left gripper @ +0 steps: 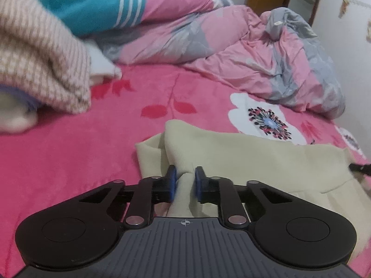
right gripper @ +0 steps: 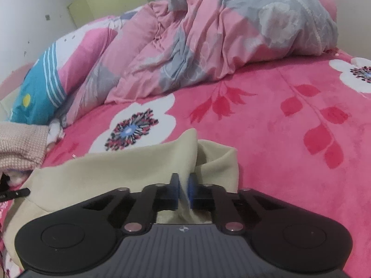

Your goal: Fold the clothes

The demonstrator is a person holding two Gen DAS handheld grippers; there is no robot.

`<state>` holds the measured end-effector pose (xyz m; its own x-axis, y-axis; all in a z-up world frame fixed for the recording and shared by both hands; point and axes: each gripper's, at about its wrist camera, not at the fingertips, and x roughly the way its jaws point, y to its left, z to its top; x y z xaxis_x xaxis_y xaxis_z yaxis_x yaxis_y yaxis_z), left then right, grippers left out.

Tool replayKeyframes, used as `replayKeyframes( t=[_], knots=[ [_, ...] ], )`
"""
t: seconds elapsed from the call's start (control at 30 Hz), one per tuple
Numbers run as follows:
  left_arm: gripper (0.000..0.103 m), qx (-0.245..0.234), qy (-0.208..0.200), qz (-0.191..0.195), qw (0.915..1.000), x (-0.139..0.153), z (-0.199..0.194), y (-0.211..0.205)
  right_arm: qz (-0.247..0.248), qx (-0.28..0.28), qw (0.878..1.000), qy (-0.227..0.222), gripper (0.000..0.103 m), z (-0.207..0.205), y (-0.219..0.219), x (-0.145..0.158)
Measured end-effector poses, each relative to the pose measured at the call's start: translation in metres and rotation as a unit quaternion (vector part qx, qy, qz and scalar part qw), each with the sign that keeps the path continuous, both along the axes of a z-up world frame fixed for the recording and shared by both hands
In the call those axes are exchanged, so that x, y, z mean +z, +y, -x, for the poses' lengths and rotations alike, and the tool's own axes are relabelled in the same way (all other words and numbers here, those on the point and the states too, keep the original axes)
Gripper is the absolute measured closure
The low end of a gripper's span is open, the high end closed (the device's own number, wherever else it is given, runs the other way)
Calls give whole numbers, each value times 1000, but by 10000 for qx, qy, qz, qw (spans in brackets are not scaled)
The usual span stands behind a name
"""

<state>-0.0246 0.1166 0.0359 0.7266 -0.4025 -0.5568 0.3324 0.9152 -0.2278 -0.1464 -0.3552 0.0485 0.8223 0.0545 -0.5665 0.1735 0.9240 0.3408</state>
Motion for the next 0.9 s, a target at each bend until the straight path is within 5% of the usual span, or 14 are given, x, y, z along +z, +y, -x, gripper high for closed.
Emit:
replayKeyframes(
  t=[0.33, 0.63, 0.8, 0.9],
  knots=[
    [93, 84, -718, 0, 9974, 33, 9, -4, 71, -125, 9978, -655, 99, 13, 4, 30],
    [93, 44, -856, -70, 9963, 24, -14, -13, -297, -410, 9973, -526, 99, -3, -14, -3],
    [93, -18, -1380, 156, 9903, 39, 8, -4, -282, -340, 9914, -1228, 99, 23, -10, 9],
    [93, -30, -1287, 185, 9915, 35, 3, -3, -466, -438, 9913, -1153, 99, 19, -19, 0]
  ],
)
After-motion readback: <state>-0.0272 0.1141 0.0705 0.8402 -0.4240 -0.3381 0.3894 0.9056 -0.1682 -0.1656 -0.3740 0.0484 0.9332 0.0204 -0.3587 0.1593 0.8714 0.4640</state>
